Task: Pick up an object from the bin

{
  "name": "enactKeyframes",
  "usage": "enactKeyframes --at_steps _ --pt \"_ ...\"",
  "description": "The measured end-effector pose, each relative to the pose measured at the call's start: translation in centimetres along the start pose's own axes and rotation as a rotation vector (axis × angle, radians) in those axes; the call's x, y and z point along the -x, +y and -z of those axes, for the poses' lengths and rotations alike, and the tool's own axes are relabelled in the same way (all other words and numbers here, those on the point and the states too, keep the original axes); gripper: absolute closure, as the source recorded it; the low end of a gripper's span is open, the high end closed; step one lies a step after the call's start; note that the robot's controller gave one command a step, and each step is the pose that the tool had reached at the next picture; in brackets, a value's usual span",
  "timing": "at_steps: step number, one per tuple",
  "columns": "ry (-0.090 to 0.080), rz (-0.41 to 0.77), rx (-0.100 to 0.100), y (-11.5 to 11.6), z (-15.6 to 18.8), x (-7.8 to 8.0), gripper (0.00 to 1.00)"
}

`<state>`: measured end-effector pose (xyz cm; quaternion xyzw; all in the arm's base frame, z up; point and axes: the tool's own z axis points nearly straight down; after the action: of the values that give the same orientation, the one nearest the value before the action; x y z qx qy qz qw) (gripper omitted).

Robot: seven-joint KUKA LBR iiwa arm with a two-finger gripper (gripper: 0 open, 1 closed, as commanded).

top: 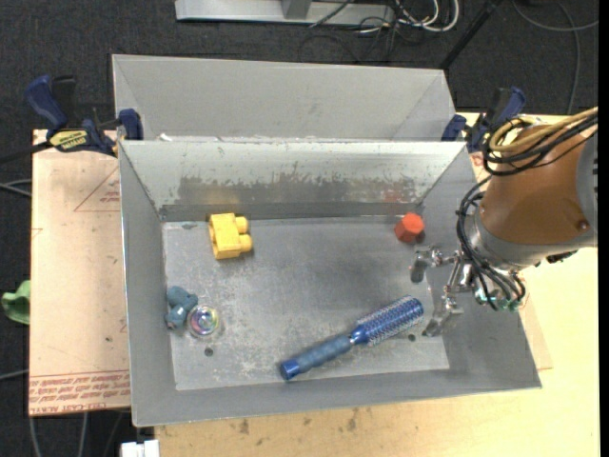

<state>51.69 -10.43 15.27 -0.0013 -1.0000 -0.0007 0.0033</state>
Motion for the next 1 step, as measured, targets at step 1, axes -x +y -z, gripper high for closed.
enactKeyframes --at_steps 1 --pt "-0.001 -0.09 0.002 3.58 -8.68 0.91 0.0"
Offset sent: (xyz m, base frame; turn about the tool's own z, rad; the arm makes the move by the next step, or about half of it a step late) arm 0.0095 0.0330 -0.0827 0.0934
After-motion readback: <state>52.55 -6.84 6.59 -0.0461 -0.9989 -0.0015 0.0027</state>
